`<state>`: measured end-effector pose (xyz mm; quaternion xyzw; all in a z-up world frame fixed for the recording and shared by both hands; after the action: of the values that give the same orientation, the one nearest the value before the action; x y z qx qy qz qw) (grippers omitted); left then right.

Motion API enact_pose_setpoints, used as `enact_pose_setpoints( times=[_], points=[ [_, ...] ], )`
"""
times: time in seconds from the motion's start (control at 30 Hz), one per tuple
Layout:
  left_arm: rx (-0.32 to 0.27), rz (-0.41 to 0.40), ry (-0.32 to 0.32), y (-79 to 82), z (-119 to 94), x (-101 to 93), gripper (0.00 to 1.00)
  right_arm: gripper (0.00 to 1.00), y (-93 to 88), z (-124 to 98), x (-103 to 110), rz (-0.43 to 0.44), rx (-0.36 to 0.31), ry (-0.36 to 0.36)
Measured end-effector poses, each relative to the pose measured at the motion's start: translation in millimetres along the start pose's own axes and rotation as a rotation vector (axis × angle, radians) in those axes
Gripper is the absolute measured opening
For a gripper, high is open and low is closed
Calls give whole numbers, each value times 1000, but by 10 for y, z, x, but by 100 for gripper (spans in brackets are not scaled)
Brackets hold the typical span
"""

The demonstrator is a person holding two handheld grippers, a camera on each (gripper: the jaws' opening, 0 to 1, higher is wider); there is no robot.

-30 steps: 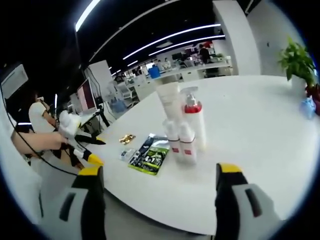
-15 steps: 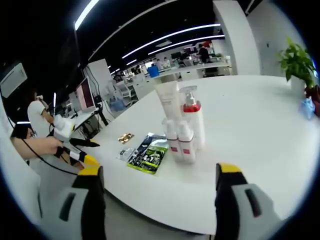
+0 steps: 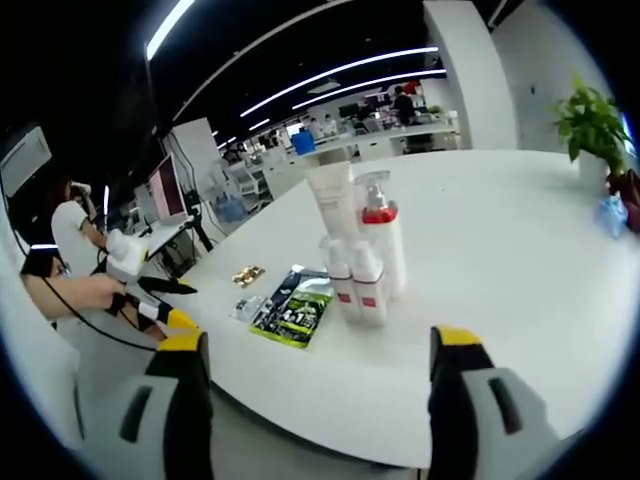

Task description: Arrange the skincare products in the storage area until every visible bottle or jar stands upright without overlapping.

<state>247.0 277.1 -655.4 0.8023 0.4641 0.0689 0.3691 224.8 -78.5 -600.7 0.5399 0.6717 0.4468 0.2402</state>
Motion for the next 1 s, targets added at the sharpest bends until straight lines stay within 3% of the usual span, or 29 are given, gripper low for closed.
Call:
enact_pose_setpoints(
  times=[1.0],
  points=[
    [44,-43,96,396,379,476,75,91,-18,29,-21,0,28,-10]
  ],
)
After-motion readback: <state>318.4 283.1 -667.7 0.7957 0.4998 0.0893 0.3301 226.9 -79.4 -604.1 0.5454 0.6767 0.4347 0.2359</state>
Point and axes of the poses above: the point that each gripper's makers call its tool centre point, and the gripper's own axes: z roughly forward along the fingers, x roughly to its left, y roughly out of its top, the point moved 7 cm from there along -z, roughly backward along the fingers, and after that the axes turned 13 degrees about -y, right-handed, at the moved point
